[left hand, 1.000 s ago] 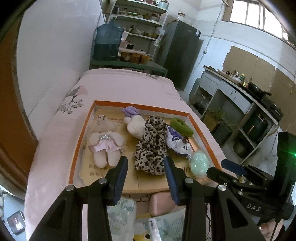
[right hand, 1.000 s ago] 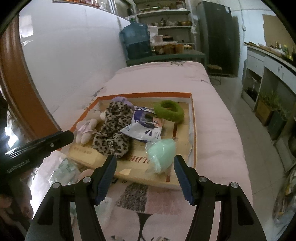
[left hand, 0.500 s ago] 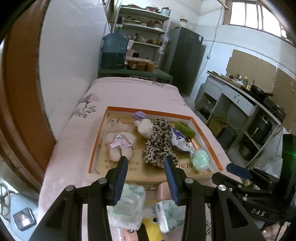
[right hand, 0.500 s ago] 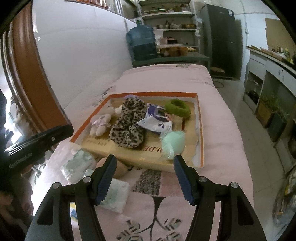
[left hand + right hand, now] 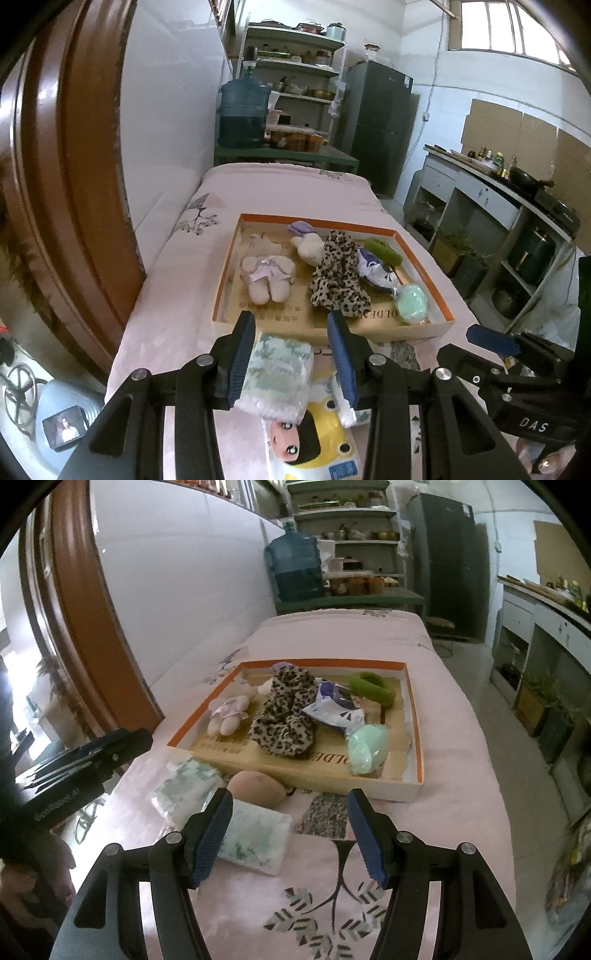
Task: Organize soft objects
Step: 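Withdraw both open tools from the tray toward the packs on the bed, then grasp the green-printed wipes pack with the left tool while the right tool grasps the Flower tissue pack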
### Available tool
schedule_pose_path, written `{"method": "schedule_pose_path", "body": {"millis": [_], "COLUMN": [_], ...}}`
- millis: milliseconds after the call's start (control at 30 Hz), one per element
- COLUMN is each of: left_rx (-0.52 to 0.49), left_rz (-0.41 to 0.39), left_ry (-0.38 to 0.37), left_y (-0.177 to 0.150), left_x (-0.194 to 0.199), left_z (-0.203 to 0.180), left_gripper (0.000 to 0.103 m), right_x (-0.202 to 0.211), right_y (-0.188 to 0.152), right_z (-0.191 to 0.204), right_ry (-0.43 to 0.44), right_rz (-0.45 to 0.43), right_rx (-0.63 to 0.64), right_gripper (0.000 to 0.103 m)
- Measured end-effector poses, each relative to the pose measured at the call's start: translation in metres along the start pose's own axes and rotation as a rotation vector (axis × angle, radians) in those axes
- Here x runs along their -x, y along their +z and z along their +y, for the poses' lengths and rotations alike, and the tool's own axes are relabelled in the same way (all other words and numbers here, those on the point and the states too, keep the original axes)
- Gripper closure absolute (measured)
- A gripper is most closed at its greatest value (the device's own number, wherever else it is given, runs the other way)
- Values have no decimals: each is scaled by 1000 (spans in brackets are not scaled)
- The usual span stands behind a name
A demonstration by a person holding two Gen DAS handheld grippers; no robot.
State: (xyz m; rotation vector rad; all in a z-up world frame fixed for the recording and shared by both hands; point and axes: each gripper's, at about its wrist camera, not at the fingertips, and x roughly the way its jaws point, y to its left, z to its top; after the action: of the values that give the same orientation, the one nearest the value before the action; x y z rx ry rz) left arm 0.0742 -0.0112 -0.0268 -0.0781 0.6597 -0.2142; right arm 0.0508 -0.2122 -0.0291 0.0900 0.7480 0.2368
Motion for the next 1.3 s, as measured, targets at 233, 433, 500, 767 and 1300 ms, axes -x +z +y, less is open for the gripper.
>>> {"method": "schedule_pose_path", "body": {"millis": [233, 433, 500, 767, 1300], "left_rx": [10, 15, 16, 2, -107], "left_rz": [-2, -4, 1, 23, 142], "left_ry": [4, 11, 11, -20, -148], "left_y": [-9, -18, -21, -35, -48], "left_x": [11, 21, 23, 17, -29], "left_z": [6, 13, 15, 18, 25], "left_gripper": [63, 63, 63, 63, 60], "right_x": [11, 17, 17, 5, -35], "right_y": [-6, -16, -20, -34, -40], "right_z": [12, 20, 23, 31, 38], "right_ry": [2, 9, 13, 56, 76], "right_rz": [-4, 3, 10, 50, 127], "right_rx": [22, 32, 35, 16, 82], "right_gripper": [37, 37, 37, 35, 26]}}
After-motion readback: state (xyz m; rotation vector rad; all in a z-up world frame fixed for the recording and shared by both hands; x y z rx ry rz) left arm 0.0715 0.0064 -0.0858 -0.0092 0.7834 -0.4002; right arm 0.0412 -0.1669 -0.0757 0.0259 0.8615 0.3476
